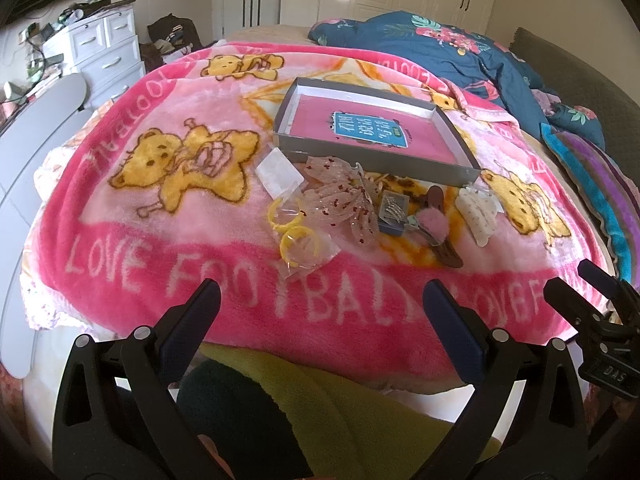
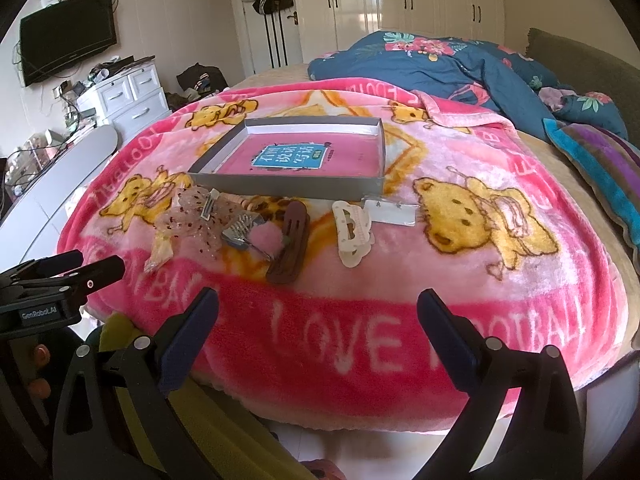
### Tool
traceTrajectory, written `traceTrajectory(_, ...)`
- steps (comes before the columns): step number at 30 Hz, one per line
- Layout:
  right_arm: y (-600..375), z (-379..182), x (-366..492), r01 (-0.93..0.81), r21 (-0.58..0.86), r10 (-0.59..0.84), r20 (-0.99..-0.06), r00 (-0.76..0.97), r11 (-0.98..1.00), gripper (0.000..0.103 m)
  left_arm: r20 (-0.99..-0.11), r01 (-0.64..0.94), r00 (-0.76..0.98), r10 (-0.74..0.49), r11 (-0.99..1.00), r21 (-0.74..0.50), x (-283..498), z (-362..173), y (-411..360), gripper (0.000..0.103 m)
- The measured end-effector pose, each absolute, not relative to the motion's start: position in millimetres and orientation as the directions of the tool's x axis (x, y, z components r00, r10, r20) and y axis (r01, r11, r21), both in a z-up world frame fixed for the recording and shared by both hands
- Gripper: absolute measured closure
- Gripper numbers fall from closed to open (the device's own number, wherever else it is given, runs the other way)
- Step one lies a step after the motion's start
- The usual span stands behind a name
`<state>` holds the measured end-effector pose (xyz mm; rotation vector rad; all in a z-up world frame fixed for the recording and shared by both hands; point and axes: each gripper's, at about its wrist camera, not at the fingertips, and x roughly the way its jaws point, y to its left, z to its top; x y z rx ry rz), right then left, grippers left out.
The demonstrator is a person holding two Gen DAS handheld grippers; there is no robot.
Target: Organize jewelry
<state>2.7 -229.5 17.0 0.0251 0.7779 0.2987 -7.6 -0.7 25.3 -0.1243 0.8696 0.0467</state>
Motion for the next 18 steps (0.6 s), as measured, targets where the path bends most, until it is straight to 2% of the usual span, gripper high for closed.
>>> traceTrajectory(18, -222.5, 18.9, 33.1, -0.276, 0.162, 0.308, -0.691, 0.654, 0.947, 0.004, -0.781, -0.187, 0.623, 0.041, 0.977, -0.098, 1.8, 6.1, 34.2, 0.008)
